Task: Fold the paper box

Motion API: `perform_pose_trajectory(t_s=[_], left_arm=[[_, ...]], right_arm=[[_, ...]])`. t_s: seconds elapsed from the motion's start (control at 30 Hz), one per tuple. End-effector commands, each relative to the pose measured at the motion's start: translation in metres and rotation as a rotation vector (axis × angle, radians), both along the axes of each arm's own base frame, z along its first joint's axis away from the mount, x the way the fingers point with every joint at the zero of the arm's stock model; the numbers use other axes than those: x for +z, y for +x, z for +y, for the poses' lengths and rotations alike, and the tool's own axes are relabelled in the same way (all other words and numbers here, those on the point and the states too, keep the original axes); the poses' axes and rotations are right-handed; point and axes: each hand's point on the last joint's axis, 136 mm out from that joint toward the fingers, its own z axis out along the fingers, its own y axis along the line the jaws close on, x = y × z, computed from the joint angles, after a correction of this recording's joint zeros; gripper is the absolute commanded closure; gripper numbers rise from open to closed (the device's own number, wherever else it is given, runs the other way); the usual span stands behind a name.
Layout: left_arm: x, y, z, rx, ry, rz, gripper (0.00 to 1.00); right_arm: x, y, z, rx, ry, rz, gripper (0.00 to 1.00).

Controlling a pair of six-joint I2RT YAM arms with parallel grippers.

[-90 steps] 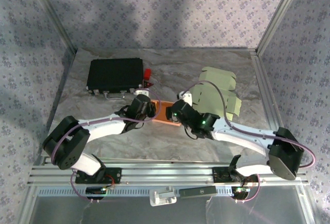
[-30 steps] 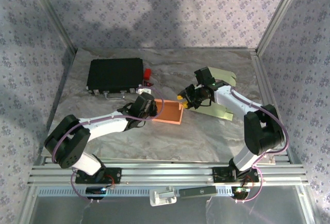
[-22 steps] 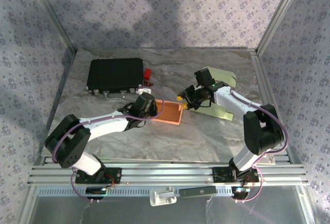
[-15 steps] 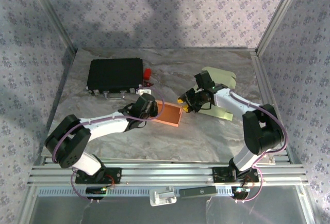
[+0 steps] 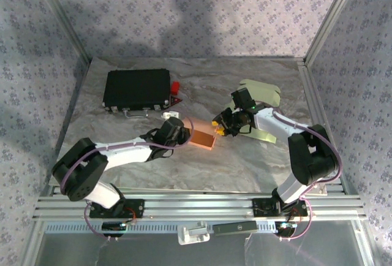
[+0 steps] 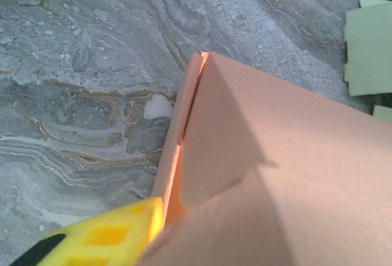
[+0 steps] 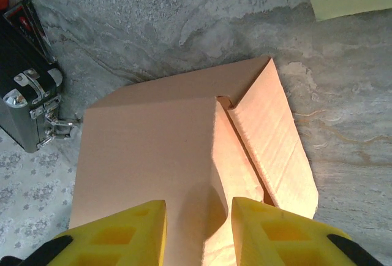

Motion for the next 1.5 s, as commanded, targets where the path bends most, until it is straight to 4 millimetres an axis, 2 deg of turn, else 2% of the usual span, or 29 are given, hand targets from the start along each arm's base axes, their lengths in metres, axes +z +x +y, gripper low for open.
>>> perform_pose_trajectory(t_s=[0.0,0.07,0.1,0.2,0.3,0.4,0.47,0.53,0.57,0.67,0.77,0.9,1.0,1.07,1.27,1.4,1.43,1.47], left_arm=[[0.022,-0.005,0.004,0.020,-0.038,-0.016,0.40],[0.028,-0.011,0.006,0.018,-0.062,-0.002,0.27],[0.031,-0.014,0.006,0.013,-0.075,0.007,0.25],[0.035,-0.029,0.007,-0.007,-0.110,0.042,0.25],[0.041,-0.047,0.017,-0.001,-0.124,0.063,0.26],[0.057,-0.061,0.033,0.049,-0.186,0.079,0.28],[0.076,-0.066,0.043,0.080,-0.234,0.060,0.28],[0.089,-0.065,0.061,0.151,-0.267,0.083,0.25],[0.098,-0.061,0.065,0.146,-0.292,0.092,0.26],[0.111,-0.038,0.076,0.131,-0.318,0.170,0.30],[0.107,-0.009,0.069,0.075,-0.352,0.297,0.32],[0.093,0.022,0.031,-0.042,-0.402,0.419,0.40],[0.078,0.036,0.014,-0.071,-0.392,0.457,0.44],[0.069,0.038,0.006,-0.087,-0.382,0.487,0.51],[0.049,0.031,0.001,-0.072,-0.372,0.501,0.55],[0.044,0.024,0.017,-0.015,-0.331,0.470,0.56],[0.046,0.022,0.023,0.002,-0.325,0.454,0.56],[0.047,0.020,0.029,0.025,-0.318,0.439,0.56]], right_arm=[[0.005,-0.005,-0.003,0.014,-0.026,-0.026,0.66],[0.005,-0.005,-0.004,0.014,-0.030,-0.028,0.66],[0.005,-0.004,-0.003,0.015,-0.030,-0.030,0.66],[0.004,-0.004,-0.003,0.018,-0.034,-0.028,0.66],[0.004,-0.004,-0.004,0.017,-0.044,-0.033,0.66],[0.003,-0.003,-0.005,0.020,-0.052,-0.038,0.66],[0.003,-0.004,-0.005,0.027,-0.059,-0.042,0.66],[0.003,-0.003,-0.006,0.037,-0.072,-0.053,0.66],[0.002,-0.003,-0.007,0.044,-0.083,-0.056,0.66],[0.001,-0.002,-0.009,0.060,-0.105,-0.060,0.66],[0.001,0.000,-0.008,0.076,-0.118,-0.071,0.66],[-0.002,0.001,-0.006,0.096,-0.121,-0.069,0.66],[-0.004,0.003,-0.004,0.110,-0.126,-0.066,0.66],[-0.005,0.004,-0.003,0.118,-0.125,-0.064,0.66],[-0.002,0.012,0.002,0.148,-0.130,-0.088,0.66],[-0.001,0.022,0.010,0.197,-0.126,-0.107,0.66],[0.008,0.033,0.016,0.213,-0.119,-0.136,0.66],[0.010,0.038,0.021,0.237,-0.116,-0.144,0.66]])
